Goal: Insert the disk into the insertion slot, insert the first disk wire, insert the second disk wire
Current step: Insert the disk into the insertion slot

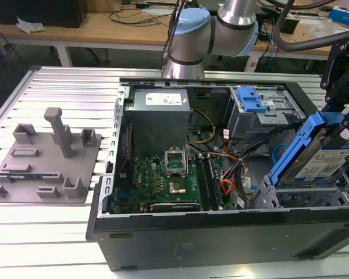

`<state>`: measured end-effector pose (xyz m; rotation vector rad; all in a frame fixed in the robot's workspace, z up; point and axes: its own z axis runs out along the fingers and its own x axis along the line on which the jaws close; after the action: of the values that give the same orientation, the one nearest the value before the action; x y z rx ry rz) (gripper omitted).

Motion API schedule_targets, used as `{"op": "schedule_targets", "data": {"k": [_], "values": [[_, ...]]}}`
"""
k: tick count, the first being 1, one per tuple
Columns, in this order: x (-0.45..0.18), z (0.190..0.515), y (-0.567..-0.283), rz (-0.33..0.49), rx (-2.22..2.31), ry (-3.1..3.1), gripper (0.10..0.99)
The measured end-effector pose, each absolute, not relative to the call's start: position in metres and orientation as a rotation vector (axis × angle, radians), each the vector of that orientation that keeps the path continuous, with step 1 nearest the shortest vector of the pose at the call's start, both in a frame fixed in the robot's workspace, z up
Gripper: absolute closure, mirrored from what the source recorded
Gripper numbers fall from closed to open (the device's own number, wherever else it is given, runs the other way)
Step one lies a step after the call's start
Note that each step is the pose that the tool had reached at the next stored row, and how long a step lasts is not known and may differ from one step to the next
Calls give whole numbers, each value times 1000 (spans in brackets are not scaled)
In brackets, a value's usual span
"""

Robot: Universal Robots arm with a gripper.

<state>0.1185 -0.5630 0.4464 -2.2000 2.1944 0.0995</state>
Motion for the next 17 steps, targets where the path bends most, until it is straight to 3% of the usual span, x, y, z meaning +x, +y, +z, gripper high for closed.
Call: {"op": "schedule_targets", "data": {"k": [17], "values": [[124, 443, -563, 155, -2218, 2221, 722]]}}
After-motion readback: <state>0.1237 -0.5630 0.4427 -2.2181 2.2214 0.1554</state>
